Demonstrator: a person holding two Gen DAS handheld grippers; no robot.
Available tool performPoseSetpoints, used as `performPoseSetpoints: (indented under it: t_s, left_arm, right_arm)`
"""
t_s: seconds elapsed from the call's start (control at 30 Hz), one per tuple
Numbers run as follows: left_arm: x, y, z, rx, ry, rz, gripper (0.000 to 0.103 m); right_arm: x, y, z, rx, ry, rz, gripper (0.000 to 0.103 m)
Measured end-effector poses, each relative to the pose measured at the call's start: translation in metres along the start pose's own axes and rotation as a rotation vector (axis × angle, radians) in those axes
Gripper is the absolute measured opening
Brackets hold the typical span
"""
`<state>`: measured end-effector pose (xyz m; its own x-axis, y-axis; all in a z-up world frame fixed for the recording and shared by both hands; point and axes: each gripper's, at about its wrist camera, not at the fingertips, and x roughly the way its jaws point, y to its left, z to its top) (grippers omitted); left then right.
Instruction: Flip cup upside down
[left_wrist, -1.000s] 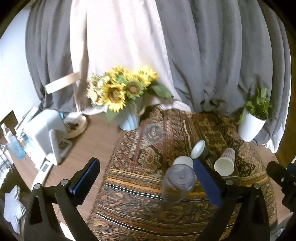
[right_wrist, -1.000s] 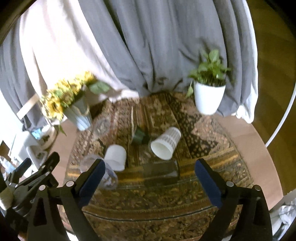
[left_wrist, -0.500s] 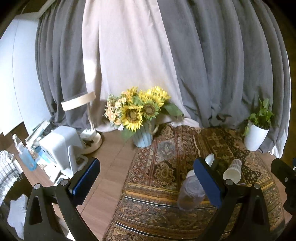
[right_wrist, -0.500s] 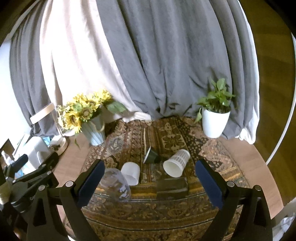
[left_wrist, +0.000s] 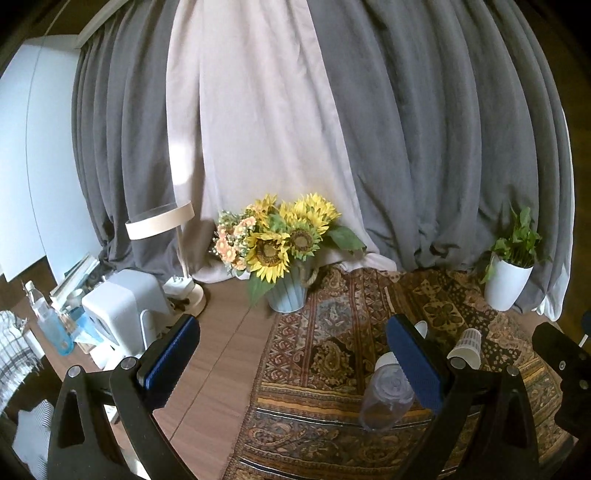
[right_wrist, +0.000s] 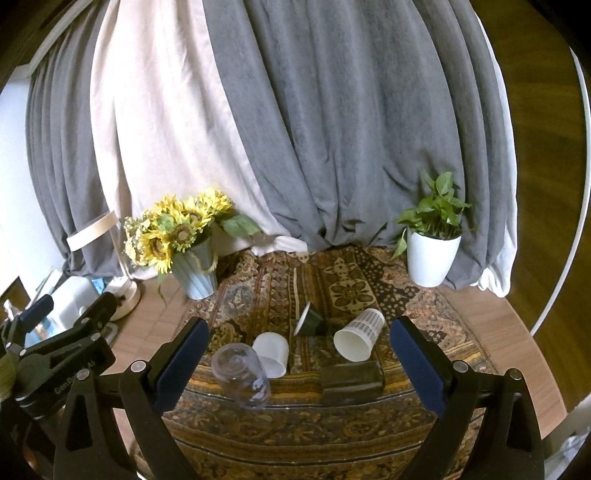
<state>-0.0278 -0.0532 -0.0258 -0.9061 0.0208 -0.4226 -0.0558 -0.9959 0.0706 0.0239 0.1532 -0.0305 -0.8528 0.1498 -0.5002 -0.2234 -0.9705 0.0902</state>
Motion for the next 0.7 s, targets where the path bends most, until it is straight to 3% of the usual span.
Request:
performPoseSetpoints:
  t_s: [0.7]
  left_arm:
    - [0.0022, 0.0037, -0.0001, -0.016, -0.002, -0.015, 0.103]
  right_arm:
    - [0.0024, 0.0073, 0.0005, -0.007, 0.004, -0.001, 0.099]
